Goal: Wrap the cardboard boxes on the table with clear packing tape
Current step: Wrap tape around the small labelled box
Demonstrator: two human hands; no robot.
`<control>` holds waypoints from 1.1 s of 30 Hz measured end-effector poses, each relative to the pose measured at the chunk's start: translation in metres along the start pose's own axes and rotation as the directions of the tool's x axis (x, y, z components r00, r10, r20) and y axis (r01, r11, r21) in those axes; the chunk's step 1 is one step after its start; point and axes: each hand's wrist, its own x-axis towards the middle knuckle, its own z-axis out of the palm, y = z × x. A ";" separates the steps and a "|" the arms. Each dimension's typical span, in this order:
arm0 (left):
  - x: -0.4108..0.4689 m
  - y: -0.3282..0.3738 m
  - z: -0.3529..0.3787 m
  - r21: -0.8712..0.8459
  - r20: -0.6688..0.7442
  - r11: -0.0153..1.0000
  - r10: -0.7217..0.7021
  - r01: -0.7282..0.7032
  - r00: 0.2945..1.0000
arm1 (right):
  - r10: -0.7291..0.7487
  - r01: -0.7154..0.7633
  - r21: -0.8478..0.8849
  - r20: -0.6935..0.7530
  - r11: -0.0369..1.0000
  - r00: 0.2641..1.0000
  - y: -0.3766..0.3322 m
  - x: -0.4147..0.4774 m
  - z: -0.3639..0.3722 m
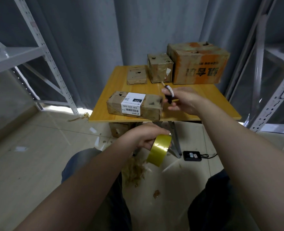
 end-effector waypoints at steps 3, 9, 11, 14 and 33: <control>0.002 0.005 -0.003 0.030 0.038 0.999 -0.043 0.042 0.998 | -0.099 -0.076 -0.449 -0.354 0.890 0.930 0.014 0.008 -0.021; 0.010 0.003 -0.011 0.076 0.042 0.992 -0.101 0.097 0.994 | -0.176 -0.282 -0.864 -0.381 0.418 0.908 0.020 0.011 -0.025; 0.011 0.002 -0.013 0.071 0.034 0.994 -0.086 0.083 0.996 | -0.199 -0.266 -0.902 -0.345 0.339 0.917 0.015 0.014 -0.020; 0.007 0.002 -0.017 0.079 0.034 0.996 -0.054 0.052 0.998 | -0.164 -0.255 -0.924 -0.309 0.283 0.937 0.012 0.018 -0.017; -0.076 0.071 -0.065 0.041 -0.428 0.684 0.671 -0.729 0.605 | -0.522 0.537 0.172 -0.125 0.826 0.843 -0.054 -0.030 0.050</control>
